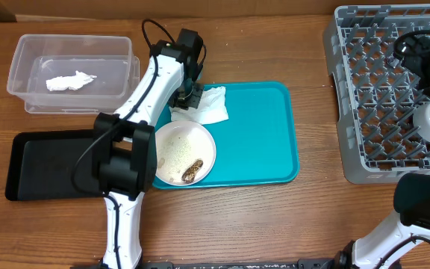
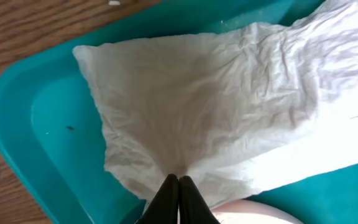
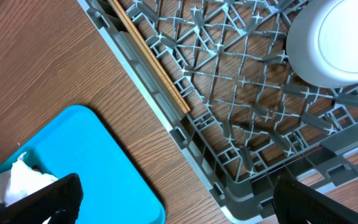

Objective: Sort waste into correct bins and load items into the dishwasher
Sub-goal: 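Move the left gripper back to the second napkin on the tray, then pinch the second white napkin with the left gripper and lift it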

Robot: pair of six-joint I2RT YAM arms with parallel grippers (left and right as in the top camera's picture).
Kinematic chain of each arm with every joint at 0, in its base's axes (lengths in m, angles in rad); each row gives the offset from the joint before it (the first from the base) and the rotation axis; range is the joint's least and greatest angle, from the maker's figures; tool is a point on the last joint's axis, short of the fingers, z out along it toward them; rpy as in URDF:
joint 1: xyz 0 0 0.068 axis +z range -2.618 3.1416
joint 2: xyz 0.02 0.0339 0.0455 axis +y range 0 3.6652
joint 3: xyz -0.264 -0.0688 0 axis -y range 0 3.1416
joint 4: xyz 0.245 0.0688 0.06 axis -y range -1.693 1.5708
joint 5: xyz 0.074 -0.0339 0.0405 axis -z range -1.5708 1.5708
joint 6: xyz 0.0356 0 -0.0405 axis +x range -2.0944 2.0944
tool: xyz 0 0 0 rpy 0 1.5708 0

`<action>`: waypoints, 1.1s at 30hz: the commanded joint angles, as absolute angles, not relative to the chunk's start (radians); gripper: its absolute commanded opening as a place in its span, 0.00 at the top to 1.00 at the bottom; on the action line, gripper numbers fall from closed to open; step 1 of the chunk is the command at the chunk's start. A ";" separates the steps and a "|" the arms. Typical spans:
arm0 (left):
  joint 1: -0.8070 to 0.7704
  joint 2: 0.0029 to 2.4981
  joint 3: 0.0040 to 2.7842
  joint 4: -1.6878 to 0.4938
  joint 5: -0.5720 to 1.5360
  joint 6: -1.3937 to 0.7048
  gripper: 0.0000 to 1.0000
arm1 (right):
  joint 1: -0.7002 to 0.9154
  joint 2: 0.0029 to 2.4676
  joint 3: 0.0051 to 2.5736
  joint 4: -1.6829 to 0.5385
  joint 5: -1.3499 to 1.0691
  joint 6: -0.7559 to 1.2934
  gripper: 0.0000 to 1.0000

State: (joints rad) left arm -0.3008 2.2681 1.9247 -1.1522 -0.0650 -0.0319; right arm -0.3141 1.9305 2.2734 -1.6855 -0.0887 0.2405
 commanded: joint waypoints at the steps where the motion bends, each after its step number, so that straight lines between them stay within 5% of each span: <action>1: -0.303 2.221 1.935 -1.155 -0.074 -0.084 0.96 | -0.315 1.900 2.271 -1.681 -0.083 0.248 0.00; 7: -0.304 2.186 1.935 -1.150 -0.068 -0.090 0.96 | -0.315 1.900 2.271 -1.681 -0.083 0.248 0.00; 9: -0.304 2.186 1.934 -1.137 -0.032 -0.090 0.67 | -0.315 1.900 2.271 -1.681 -0.083 0.247 0.00; 10: -0.303 2.188 1.934 -1.127 -0.007 -0.086 0.41 | -0.315 1.900 2.271 -1.681 -0.083 0.248 0.00; 12: -0.303 2.188 1.933 -1.100 0.059 -0.055 0.26 | -0.315 1.900 2.271 -1.681 -0.083 0.248 0.00; 33: -0.422 2.200 1.932 -0.874 0.057 0.282 0.27 | -0.315 1.900 2.271 -1.681 -0.083 0.247 0.00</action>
State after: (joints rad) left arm -0.4088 2.2234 1.9247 -0.8822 0.1013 0.1898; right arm -0.3141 1.9305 2.2734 -1.6852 -0.0887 0.2398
